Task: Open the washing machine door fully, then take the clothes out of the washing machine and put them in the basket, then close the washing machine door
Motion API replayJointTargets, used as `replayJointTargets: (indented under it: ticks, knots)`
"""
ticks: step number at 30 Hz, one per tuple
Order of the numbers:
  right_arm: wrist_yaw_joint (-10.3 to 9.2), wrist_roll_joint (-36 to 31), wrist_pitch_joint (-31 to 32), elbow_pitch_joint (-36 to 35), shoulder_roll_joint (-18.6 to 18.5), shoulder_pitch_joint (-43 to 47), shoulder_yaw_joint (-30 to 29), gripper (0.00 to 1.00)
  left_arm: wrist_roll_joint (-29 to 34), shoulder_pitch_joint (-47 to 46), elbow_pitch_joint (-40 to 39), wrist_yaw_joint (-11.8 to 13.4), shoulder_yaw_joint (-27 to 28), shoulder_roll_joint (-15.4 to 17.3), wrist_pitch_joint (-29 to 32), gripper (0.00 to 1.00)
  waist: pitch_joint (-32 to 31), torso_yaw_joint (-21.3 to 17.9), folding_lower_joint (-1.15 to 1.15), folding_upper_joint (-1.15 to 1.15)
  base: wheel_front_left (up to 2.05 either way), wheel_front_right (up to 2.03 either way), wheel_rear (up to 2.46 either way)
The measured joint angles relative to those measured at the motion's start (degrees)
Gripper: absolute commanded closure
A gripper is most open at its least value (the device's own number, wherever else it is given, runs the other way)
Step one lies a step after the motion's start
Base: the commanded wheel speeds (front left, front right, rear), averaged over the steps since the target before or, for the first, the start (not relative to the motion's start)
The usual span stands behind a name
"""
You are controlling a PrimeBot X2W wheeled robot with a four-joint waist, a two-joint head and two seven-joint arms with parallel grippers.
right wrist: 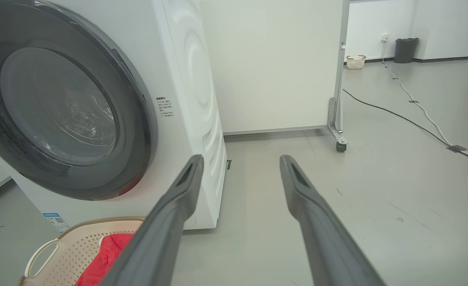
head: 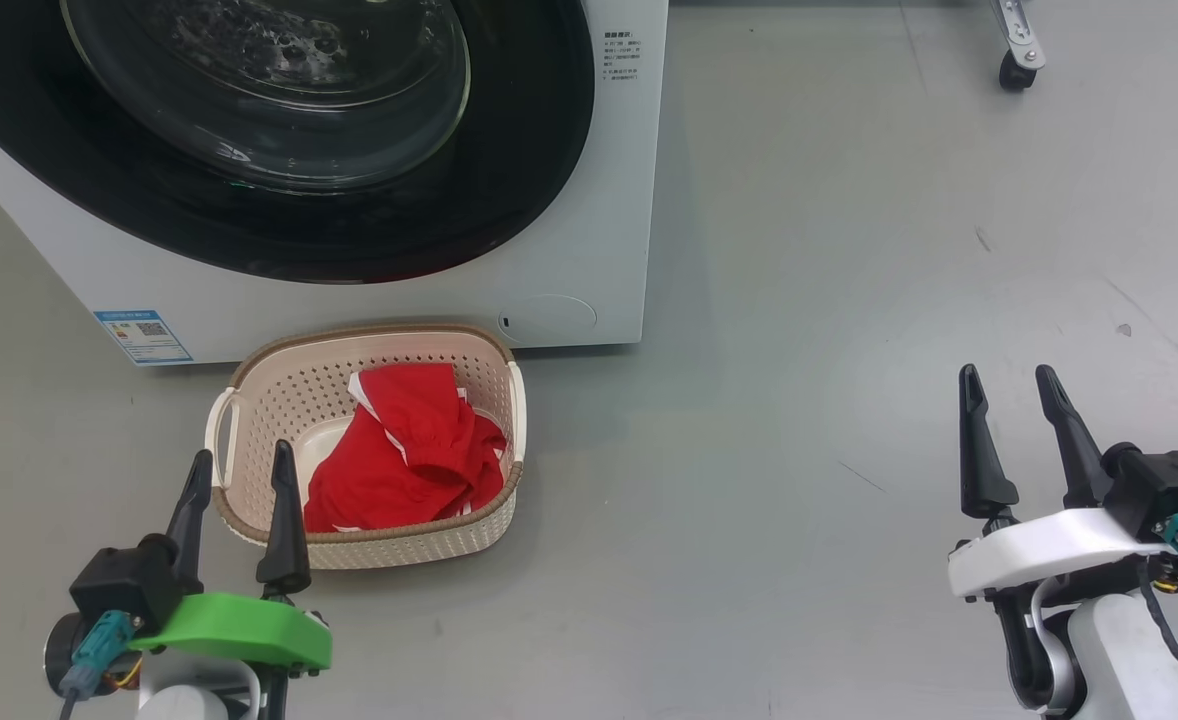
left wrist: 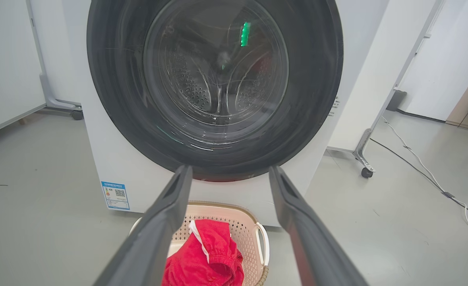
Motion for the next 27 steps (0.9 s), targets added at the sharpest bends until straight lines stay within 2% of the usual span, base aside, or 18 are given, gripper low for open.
replayJointTargets:
  ticks: [27]
  knots:
    - [1.19, -1.46, 0.01, -0.16, 1.24, 0.87, -1.36, 0.00, -3.57, 0.08, 0.18, -0.57, 0.37, 0.00, 0.00, 0.00, -0.05, -0.12, 0.00, 0.00, 0.00, 0.00, 0.00]
